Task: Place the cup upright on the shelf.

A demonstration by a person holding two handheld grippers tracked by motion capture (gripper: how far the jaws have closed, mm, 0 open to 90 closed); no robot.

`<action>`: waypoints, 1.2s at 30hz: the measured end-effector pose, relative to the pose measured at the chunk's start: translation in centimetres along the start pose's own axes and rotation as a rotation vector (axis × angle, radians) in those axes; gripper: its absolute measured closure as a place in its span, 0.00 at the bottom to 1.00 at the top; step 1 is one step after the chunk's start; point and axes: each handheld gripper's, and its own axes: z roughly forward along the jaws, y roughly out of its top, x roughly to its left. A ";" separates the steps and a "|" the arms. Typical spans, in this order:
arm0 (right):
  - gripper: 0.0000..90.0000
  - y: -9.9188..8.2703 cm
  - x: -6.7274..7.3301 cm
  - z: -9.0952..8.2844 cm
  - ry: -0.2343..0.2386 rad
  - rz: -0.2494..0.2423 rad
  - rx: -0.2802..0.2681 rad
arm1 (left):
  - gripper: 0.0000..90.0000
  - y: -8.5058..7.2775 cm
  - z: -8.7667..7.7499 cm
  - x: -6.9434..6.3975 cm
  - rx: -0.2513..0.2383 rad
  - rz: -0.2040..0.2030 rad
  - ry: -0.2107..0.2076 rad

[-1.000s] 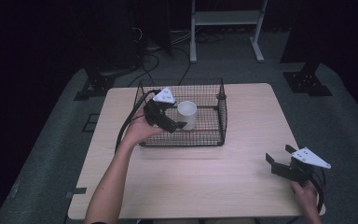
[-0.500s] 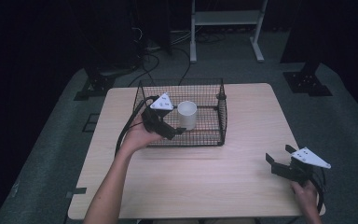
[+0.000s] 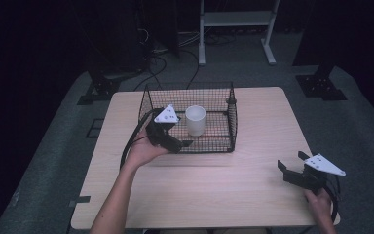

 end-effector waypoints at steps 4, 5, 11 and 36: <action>0.14 0.0 0.0 0.0 0.000 -0.001 0.000 | 0.07 -0.2 -0.2 -0.2 -0.014 -0.004 0.001; 0.14 0.0 0.0 0.0 0.000 -0.002 -0.001 | 0.07 -0.3 -0.3 -0.3 -0.010 -0.009 -0.001; 0.14 0.0 0.0 0.0 0.001 -0.004 -0.001 | 0.07 -1.0 -0.6 -1.1 -0.031 -0.018 0.009; 0.14 0.0 -0.1 0.0 -0.001 0.001 -0.003 | 0.07 -4.2 -2.2 -3.9 -0.113 -0.064 0.038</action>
